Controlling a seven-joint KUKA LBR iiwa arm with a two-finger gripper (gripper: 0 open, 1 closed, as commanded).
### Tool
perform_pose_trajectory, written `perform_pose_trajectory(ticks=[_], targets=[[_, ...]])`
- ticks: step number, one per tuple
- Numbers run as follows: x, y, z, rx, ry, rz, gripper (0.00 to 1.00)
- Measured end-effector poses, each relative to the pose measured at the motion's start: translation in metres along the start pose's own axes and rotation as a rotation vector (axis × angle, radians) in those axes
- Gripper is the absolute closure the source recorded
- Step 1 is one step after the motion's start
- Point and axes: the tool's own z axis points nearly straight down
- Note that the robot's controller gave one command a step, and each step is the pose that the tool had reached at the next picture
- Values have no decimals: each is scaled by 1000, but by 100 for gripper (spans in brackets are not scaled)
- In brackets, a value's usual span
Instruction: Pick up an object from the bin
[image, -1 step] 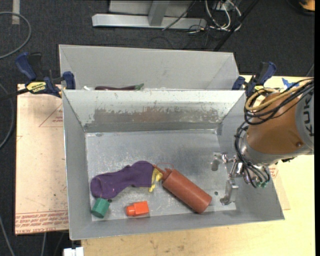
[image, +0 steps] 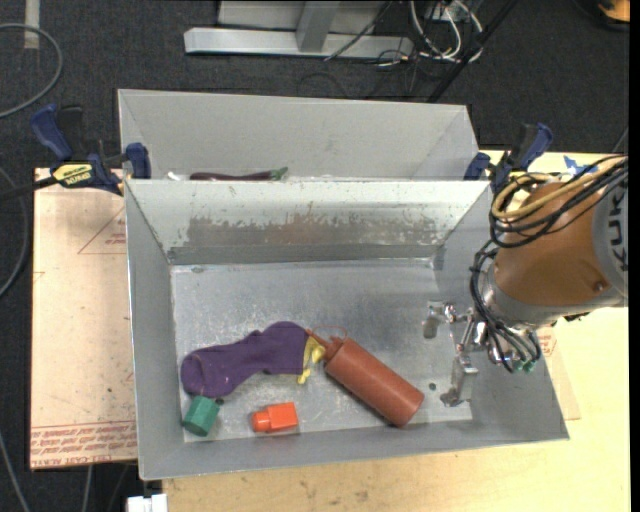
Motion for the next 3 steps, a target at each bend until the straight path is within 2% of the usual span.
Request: perform_pose_trajectory(ticks=[1, 2, 3], targets=[[-3, 60, 14, 0, 3, 73, 0], [-10, 90, 0, -4, 0, 83, 0], [20, 113, 5, -1, 3, 136, 0]])
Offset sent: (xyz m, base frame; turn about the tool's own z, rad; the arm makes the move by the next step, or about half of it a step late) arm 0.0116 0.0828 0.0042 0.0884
